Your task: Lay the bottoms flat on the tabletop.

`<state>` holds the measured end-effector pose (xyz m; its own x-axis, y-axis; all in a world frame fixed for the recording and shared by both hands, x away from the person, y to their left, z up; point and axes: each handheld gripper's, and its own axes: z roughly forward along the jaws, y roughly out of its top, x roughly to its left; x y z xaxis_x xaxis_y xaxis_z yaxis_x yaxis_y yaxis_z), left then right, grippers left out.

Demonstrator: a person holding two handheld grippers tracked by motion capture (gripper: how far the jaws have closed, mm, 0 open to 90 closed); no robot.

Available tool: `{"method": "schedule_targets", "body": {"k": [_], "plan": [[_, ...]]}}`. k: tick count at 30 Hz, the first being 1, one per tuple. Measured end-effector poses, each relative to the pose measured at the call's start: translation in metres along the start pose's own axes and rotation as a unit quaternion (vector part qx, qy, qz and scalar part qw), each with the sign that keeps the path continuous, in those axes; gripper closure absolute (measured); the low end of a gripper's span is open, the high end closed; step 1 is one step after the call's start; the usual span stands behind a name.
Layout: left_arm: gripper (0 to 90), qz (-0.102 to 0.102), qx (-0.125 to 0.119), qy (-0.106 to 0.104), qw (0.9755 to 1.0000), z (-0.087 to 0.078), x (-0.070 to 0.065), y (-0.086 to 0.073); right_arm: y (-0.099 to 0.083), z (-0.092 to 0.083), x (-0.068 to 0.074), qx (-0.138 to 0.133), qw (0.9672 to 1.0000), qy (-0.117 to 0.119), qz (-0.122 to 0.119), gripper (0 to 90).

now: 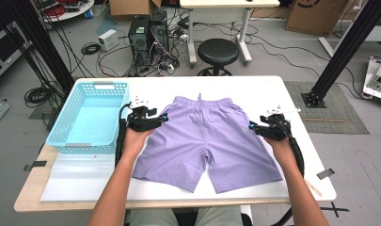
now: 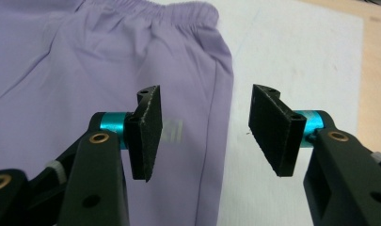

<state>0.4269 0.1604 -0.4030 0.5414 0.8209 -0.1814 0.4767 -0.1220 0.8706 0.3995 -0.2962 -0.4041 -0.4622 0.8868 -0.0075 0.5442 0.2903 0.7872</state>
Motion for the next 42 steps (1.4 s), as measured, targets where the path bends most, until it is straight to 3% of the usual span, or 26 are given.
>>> {"method": "schedule_targets", "body": {"k": [3,5,10,12,19,21,23,26,28,29,32,35,38,40,41,42], "plan": [[44.6,-0.016,0.000,-0.005,0.9999,0.019,0.009,0.008,0.016,0.017,-0.006,-0.001,1.0000,0.008,-0.004,45.6],[45.3,-0.013,-0.004,0.001,0.9999,0.030,0.014,0.013,0.025,0.031,-0.009,-0.002,0.9999,0.013,-0.002,45.7],[48.4,-0.012,0.025,0.014,0.9995,0.053,0.021,0.028,0.044,0.064,-0.015,0.022,0.9997,0.008,-0.005,49.4],[49.0,-0.005,0.020,0.019,0.9996,0.059,0.022,0.028,0.048,0.072,-0.016,0.021,0.9997,0.008,-0.003,50.8],[52.3,0.001,0.060,0.029,0.9978,0.082,0.030,0.023,0.056,0.097,-0.015,0.021,0.9997,-0.001,-0.009,55.5],[53.4,-0.002,0.068,0.038,0.9969,0.090,0.033,0.022,0.056,0.106,-0.014,0.026,0.9997,0.002,0.001,56.1],[58.1,-0.011,0.076,0.038,0.9963,0.096,0.035,0.018,0.058,0.117,-0.015,0.034,0.9994,0.001,0.007,57.2],[62.8,-0.012,0.103,0.036,0.9940,0.102,0.039,0.009,0.059,0.129,-0.012,0.025,0.9989,-0.002,0.040,64.9],[72.1,-0.006,0.107,0.047,0.9931,0.101,0.040,0.010,0.059,0.139,-0.009,0.050,0.9981,-0.006,0.035,68.8],[84.7,-0.003,0.108,0.044,0.9932,0.100,0.040,0.010,0.059,0.143,-0.007,0.061,0.9976,-0.010,0.031,72.1],[87.6,-0.001,0.094,0.050,0.9943,0.098,0.041,0.012,0.059,0.145,-0.006,0.055,0.9978,-0.013,0.034,85.8],[88.1,0.009,0.060,0.060,0.9963,0.097,0.037,0.016,0.062,0.139,-0.007,0.045,0.9985,-0.015,0.027,88.3],[88.1,0.027,0.019,0.084,0.9959,0.095,0.032,0.021,0.068,0.131,-0.004,0.000,0.9990,-0.042,0.012,88.4],[87.6,0.035,0.001,0.100,0.9944,0.095,0.028,0.023,0.071,0.128,0.000,-0.029,0.9971,-0.070,0.008,88.0],[84.1,0.031,-0.003,0.101,0.9944,0.095,0.028,0.024,0.072,0.127,0.002,-0.042,0.9960,-0.079,0.008,86.3],[72.1,0.019,-0.001,0.106,0.9942,0.095,0.029,0.023,0.072,0.129,0.004,-0.044,0.9952,-0.087,0.006,82.7]]}}
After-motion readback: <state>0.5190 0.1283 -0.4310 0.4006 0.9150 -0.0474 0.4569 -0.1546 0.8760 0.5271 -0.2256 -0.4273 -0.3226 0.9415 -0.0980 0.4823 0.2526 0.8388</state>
